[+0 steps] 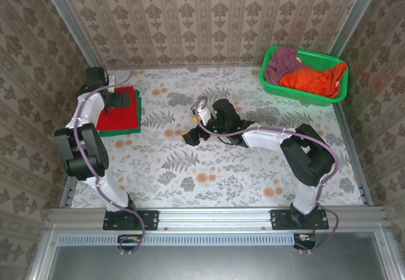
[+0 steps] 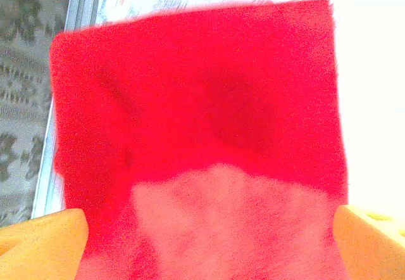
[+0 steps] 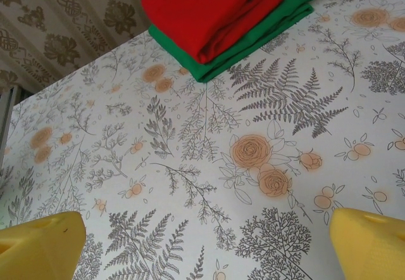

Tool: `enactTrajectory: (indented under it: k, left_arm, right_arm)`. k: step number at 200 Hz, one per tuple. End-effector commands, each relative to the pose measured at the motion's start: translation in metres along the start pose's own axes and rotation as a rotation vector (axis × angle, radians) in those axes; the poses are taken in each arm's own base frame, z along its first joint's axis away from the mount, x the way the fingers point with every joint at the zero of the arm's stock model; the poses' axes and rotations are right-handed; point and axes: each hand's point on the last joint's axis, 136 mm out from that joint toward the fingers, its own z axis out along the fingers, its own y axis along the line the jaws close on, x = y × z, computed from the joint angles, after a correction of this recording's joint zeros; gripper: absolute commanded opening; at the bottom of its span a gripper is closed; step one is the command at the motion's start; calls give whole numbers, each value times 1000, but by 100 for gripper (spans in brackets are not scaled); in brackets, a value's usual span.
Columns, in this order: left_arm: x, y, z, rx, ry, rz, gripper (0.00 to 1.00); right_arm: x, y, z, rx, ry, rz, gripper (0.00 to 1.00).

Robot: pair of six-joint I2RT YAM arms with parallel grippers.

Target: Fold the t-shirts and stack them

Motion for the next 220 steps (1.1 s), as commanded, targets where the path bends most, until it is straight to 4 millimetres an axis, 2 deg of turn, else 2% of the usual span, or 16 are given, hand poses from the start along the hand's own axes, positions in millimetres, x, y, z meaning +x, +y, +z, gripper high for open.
enactTrajectory:
  k: [1,32,53,79,100,125,153,169,186,189,203,220]
  left_arm:
    - [-4,7,16,-25,11,-94,100]
    - [8,6,43,10,63,-152,100]
    - [17,7,54,52,80,-202,100]
    - [25,-3,62,119,95,-233,100]
    - [24,-7,60,154,85,-258,100]
    - [6,-7,35,154,0,-259,100]
    - [-16,-13,-13,126,-158,-213,100]
    - [-14,-26,-37,112,-241,-181,100]
    - [1,-44,-55,98,-309,-145,100]
    - [4,-48,-58,96,-321,-136,100]
    - [18,-62,-73,86,-381,-98,100]
    - [50,-75,-82,75,-405,-47,100]
  right_arm:
    - [-4,5,6,-33,-3,14,100]
    - [2,3,2,-12,7,9,100]
    - [6,2,1,-3,14,12,100]
    - [6,1,0,0,13,16,100]
    - [-2,0,-5,20,-6,9,100]
    - [-12,-12,-25,113,-50,1,100]
    - [-16,-48,-69,309,-111,25,100]
    - [-14,-71,-105,437,-150,51,100]
    - [-3,-95,-145,583,-181,90,100]
    - [-6,-96,-156,614,-202,89,100]
    - [3,-111,-193,744,-221,102,100]
    - [18,-124,-237,893,-235,117,100]
